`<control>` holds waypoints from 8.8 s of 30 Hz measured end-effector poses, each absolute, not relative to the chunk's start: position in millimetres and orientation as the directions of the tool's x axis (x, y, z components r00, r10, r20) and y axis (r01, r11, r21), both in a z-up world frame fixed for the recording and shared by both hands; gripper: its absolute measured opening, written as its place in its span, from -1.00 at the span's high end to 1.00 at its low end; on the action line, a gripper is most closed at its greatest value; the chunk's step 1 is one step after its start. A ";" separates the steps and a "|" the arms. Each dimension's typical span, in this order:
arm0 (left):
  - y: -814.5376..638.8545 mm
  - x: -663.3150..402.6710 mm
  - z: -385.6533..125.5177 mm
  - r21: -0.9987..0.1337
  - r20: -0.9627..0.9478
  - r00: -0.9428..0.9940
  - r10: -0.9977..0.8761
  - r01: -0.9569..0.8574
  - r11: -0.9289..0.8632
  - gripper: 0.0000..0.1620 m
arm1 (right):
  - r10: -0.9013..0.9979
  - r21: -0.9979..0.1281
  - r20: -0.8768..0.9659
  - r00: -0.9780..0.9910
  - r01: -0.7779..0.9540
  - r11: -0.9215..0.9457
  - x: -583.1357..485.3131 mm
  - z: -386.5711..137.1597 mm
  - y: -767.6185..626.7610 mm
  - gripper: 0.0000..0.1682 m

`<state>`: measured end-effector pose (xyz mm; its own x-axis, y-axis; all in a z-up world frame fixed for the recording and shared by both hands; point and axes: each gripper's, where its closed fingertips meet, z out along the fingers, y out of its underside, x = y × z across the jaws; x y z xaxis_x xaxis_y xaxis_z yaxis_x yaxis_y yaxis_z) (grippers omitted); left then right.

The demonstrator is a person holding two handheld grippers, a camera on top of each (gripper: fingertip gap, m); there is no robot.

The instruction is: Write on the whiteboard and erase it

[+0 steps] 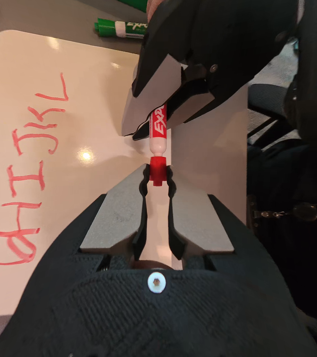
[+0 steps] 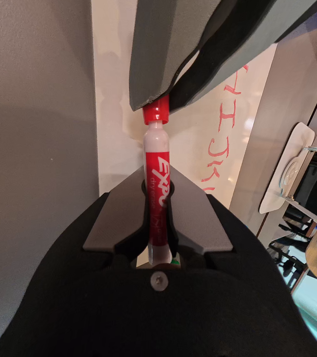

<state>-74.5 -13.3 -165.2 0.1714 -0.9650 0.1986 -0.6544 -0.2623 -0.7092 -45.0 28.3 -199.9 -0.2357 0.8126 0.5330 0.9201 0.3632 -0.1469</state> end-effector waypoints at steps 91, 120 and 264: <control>99.9 -99.5 -107.9 -0.987 0.071 0.658 -0.749 -0.061 -0.147 0.35 | 0.823 -0.976 -0.183 0.538 0.004 -0.219 -14.8 -89.2 105.4 0.91; 93.2 -121.1 -99.2 -0.997 0.060 0.675 -0.735 -0.002 -0.083 0.42 | 0.338 -0.993 -0.092 0.937 -0.110 0.036 169.9 23.6 98.0 0.91; 81.1 -118.8 -101.7 -0.975 0.191 0.601 -0.776 0.023 -0.223 0.41 | 0.467 -0.647 0.029 0.884 0.372 -0.665 67.5 -186.4 274.5 0.17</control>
<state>-118.8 81.1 -101.7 0.6005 -0.7763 0.1915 0.0228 -0.2227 -0.9746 67.5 274.5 -186.4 0.8839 0.4668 0.0286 0.3723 -0.6655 -0.6469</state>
